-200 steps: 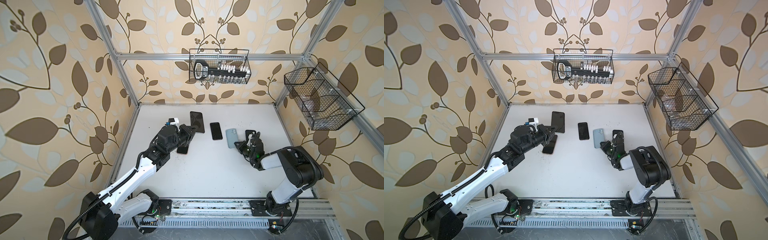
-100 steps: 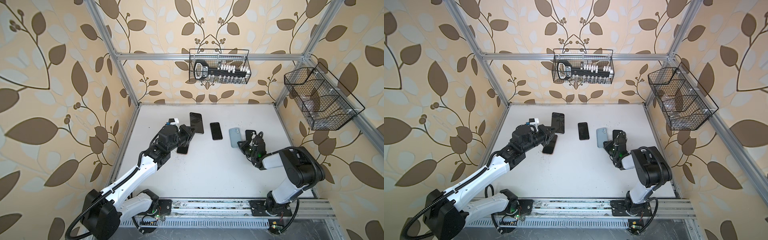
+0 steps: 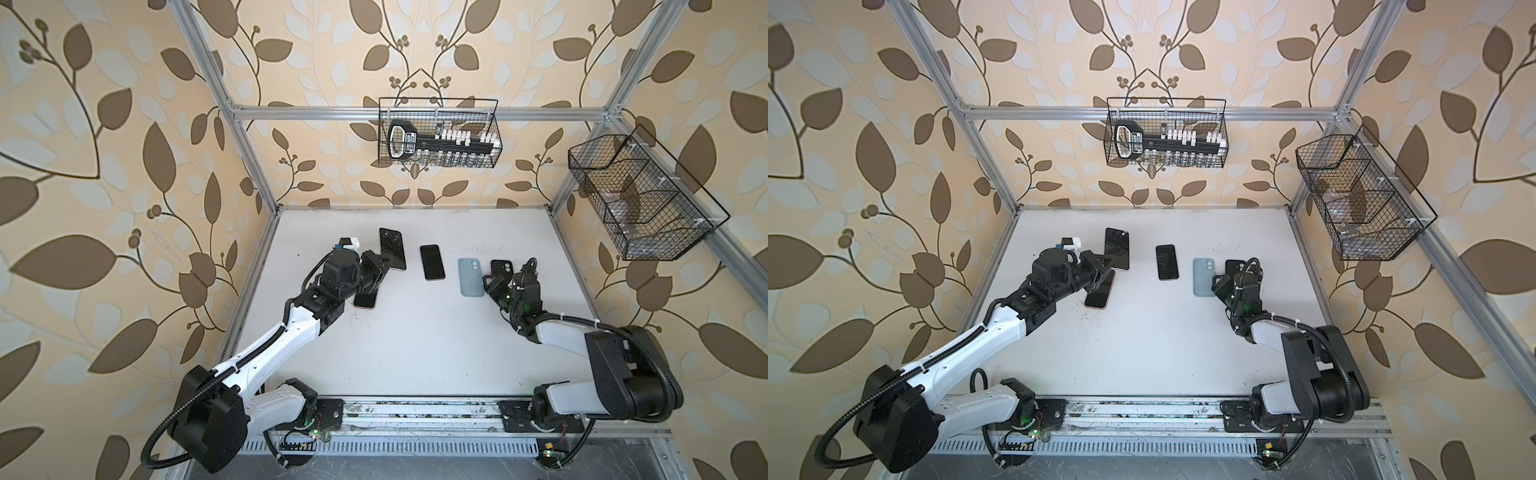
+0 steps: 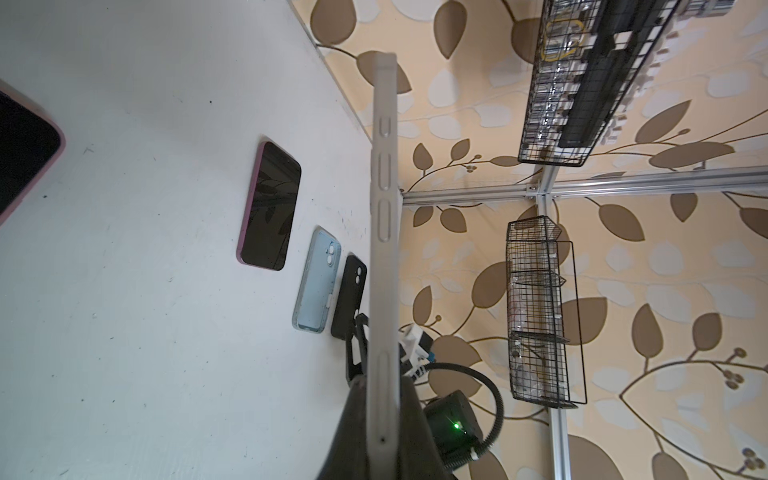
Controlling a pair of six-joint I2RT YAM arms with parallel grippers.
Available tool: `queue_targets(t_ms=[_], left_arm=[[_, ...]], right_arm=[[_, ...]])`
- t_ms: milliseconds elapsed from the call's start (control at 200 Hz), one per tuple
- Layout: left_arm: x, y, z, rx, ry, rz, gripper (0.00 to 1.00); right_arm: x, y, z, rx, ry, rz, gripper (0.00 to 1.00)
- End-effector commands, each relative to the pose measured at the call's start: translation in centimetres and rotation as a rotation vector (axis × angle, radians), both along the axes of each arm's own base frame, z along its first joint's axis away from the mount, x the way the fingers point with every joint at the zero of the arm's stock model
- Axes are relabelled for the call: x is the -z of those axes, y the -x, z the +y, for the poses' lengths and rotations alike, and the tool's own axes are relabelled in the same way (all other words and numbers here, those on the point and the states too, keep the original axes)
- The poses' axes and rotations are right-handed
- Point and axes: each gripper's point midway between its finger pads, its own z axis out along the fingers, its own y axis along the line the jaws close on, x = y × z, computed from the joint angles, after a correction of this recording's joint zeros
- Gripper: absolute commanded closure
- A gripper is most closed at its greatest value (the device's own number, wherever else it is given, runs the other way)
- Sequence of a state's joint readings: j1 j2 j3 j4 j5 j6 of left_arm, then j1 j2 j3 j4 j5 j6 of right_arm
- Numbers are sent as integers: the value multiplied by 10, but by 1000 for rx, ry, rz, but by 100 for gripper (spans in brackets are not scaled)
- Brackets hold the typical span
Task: Take the phone out of the phone case
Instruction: 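Lower the silver phone toward the table with the left gripper while the right gripper withdraws, then set the silver phone flat on the table and open the left gripper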
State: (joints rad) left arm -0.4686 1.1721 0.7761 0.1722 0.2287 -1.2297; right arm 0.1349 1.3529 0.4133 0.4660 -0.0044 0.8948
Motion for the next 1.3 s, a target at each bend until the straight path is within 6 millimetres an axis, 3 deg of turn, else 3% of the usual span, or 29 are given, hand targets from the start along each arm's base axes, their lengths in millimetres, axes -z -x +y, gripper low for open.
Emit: queue_targets(t_ms=[0,250,280,305,455,885,1300], left_arm=[[-11,-17,0,-1,-11,-106,100],[29,-49,-13,31,-87,-103,100],[28,-52,-15,46,-101,-121,100],[42,-56,-19,61,-124,-98,100],[66,-71,-25,77,-166,-100,100],[111,-91,-39,102,-160,-125,100],[149,-102,-39,77,-191,-77,100]], right_arm=[[-12,5,-6,-7,109,9,32],[-53,17,6,-111,249,-32,0],[-56,18,9,-133,253,-30,0],[-58,19,11,-149,259,-28,0],[-60,26,21,-218,273,-4,0],[-75,52,35,-293,239,-81,0],[-79,65,29,-264,227,-111,0]])
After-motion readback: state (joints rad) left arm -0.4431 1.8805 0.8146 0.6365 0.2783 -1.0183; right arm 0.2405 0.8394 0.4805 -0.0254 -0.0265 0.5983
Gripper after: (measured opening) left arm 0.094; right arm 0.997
